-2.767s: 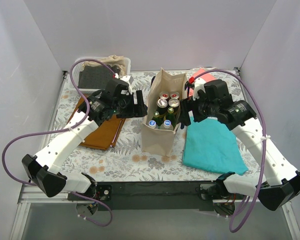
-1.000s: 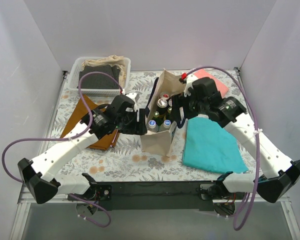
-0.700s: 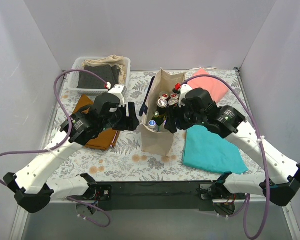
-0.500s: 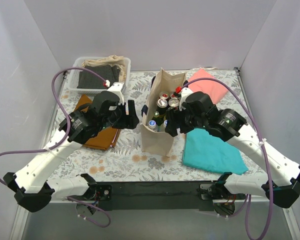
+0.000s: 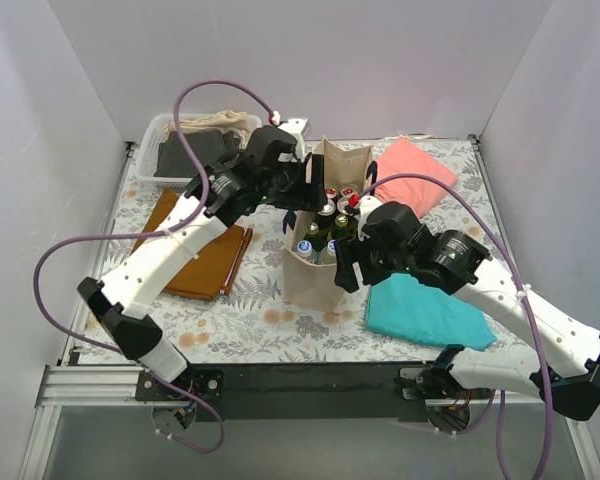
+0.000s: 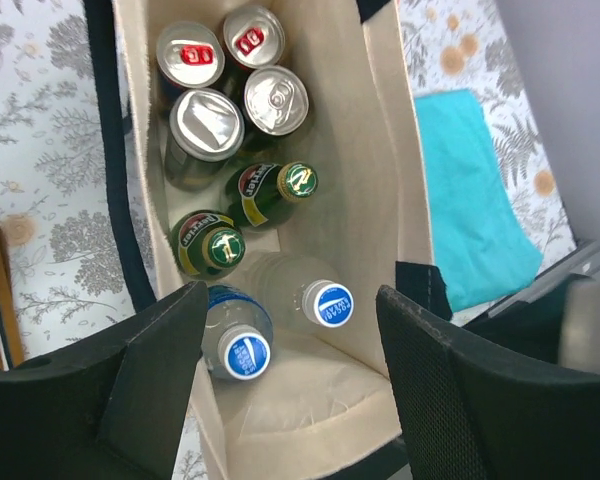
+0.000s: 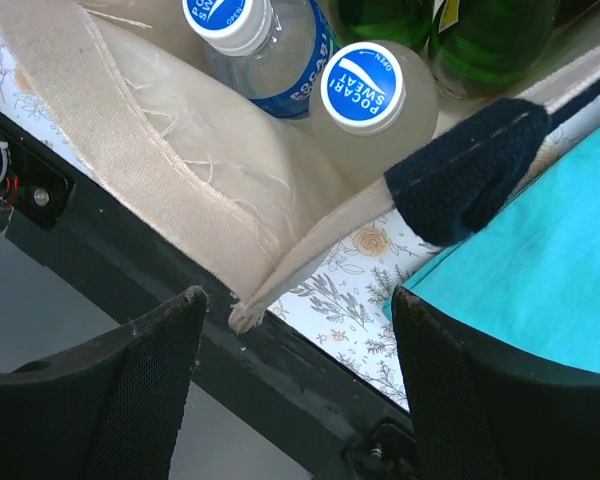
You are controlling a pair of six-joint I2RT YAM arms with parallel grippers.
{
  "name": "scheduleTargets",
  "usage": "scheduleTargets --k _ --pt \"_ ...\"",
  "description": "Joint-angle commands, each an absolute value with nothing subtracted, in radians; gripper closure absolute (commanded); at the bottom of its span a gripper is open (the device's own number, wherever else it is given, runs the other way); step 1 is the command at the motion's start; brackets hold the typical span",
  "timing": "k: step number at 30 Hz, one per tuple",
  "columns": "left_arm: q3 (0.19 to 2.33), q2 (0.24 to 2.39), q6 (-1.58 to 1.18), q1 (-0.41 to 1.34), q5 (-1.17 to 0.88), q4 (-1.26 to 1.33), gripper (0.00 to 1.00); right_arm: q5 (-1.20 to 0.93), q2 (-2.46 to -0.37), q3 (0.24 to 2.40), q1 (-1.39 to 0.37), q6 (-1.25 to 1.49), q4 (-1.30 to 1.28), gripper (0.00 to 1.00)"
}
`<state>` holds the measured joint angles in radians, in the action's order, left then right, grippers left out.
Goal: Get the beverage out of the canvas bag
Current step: Adjust the canvas bag at the center of the board, then take out the drink from the canvas bag.
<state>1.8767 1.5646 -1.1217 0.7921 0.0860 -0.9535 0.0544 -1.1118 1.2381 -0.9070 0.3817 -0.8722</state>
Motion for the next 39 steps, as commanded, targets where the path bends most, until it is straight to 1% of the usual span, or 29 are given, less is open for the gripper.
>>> scheduleTargets --k 1,4,7,12,16,25,31,39 --pt "1.908 1.592 -1.069 0.793 0.002 -0.965 0.34 0.127 -1.054 1.267 -0.916 0.387 -0.864 0.20" --pt "1.933 1.621 -1.049 0.795 -0.086 -0.994 0.35 0.214 -1.019 1.330 -0.916 0.387 -0.865 0.18" --pt "1.905 1.611 -1.032 0.795 -0.113 -1.008 0.35 0.309 -0.980 1.379 -0.916 0.390 -0.868 0.15" --pt "1.821 1.588 -1.029 0.795 -0.129 -1.055 0.36 0.452 -0.914 1.393 -0.916 0.387 -0.867 0.08" --pt "1.732 1.546 -1.038 0.795 -0.114 -1.054 0.37 0.531 -0.894 1.393 -0.916 0.373 -0.864 0.05" --pt "1.611 1.487 -1.065 0.799 -0.109 -0.985 0.37 0.557 -0.897 1.368 -0.913 0.361 -0.865 0.03" --pt "1.577 1.483 -1.065 0.819 -0.117 -0.995 0.37 0.565 -0.908 1.350 -0.913 0.357 -0.864 0.02" --pt "1.552 1.499 -1.071 0.848 -0.014 -1.014 0.37 0.564 -0.920 1.344 -0.914 0.361 -0.864 0.02"
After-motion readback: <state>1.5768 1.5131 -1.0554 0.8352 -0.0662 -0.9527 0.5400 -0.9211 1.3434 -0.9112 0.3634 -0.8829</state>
